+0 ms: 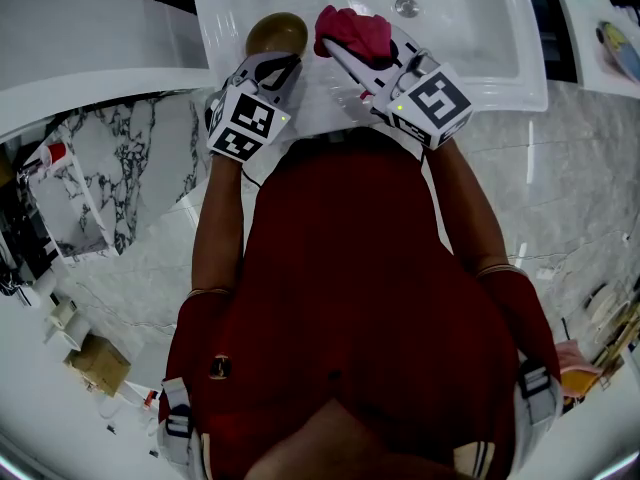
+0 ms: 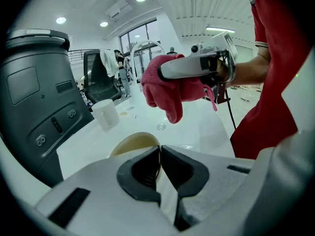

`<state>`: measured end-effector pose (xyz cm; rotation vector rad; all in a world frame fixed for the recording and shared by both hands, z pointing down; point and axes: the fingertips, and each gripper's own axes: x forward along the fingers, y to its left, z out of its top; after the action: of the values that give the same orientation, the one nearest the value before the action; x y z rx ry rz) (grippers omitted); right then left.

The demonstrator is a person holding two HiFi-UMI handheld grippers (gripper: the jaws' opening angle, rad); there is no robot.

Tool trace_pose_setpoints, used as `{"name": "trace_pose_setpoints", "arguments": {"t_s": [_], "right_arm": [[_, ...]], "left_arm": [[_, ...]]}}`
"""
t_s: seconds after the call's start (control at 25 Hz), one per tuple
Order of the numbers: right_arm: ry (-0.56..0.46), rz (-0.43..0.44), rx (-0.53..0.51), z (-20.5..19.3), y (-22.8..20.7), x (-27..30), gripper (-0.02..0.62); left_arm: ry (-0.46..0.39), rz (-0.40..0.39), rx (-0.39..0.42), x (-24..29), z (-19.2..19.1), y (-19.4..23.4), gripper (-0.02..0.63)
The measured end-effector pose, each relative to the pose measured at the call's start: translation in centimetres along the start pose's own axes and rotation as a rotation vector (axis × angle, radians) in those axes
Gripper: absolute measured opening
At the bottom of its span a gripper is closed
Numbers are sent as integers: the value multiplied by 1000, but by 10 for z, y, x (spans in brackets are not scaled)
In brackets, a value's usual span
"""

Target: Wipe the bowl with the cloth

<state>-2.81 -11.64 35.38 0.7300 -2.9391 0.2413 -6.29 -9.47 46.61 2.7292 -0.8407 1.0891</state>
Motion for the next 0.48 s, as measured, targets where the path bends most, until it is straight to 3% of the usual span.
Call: {"name": "trace_pose_setpoints", "arguments": {"t_s": [0.48], "right_arm": [[16,-18,16,-6,-6,-4,29]], "left_arm": [[103,-31,64,19,-16,-7,21]]}}
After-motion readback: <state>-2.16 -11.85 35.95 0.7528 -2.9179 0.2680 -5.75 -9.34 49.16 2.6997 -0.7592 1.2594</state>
